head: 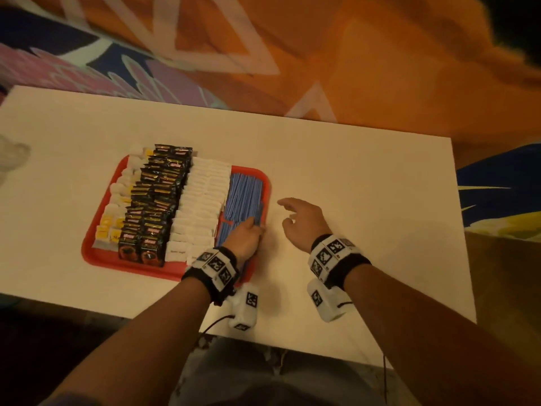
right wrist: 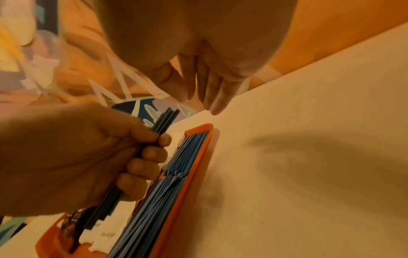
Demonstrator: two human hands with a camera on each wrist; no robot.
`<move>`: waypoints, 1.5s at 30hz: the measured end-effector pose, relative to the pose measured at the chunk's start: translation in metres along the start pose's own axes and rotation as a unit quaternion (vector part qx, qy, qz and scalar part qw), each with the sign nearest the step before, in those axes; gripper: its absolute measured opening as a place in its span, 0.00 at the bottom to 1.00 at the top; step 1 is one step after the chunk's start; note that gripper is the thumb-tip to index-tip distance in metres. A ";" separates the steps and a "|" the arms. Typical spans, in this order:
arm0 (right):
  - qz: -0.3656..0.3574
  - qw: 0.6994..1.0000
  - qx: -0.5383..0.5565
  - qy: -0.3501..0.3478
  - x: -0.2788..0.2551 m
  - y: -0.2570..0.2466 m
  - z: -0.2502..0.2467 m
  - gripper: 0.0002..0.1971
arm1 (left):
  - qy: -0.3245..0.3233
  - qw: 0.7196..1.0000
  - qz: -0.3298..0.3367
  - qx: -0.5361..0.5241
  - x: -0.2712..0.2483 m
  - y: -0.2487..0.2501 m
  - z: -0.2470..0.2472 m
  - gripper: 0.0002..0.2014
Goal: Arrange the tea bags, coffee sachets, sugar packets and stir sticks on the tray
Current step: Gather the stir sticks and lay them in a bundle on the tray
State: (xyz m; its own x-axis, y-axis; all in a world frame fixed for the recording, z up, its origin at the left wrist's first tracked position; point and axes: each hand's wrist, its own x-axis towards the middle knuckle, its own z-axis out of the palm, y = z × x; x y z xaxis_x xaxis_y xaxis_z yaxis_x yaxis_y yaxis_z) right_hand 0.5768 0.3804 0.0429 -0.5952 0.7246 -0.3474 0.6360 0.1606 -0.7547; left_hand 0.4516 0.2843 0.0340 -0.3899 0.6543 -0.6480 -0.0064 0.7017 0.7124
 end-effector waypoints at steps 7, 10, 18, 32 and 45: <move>0.076 0.997 0.021 -0.021 0.003 0.008 0.036 0.16 | 0.102 0.946 -0.033 0.305 0.023 -0.024 -0.056 0.13; 0.084 0.996 0.022 -0.030 0.000 0.007 0.049 0.15 | 0.098 0.931 -0.054 0.349 0.022 -0.033 -0.060 0.11; 0.044 0.998 -0.036 -0.035 -0.003 -0.002 0.081 0.14 | 0.093 0.916 -0.055 0.387 0.017 -0.043 -0.057 0.12; -0.031 0.959 -0.283 -0.014 -0.003 -0.013 0.109 0.24 | 0.022 0.902 0.140 0.408 0.013 -0.056 -0.072 0.17; -0.067 0.925 -0.364 -0.088 -0.015 -0.021 0.129 0.41 | -0.047 0.789 0.320 0.523 0.017 -0.092 -0.103 0.25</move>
State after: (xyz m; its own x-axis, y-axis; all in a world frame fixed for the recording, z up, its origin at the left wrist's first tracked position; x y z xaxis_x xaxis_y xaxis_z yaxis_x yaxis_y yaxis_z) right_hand 0.5091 0.2796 -0.0084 -0.7229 0.5549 -0.4118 0.6744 0.6965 -0.2453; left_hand 0.3512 0.2020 -0.0148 0.0648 0.9526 -0.2974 0.9462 0.0360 0.3216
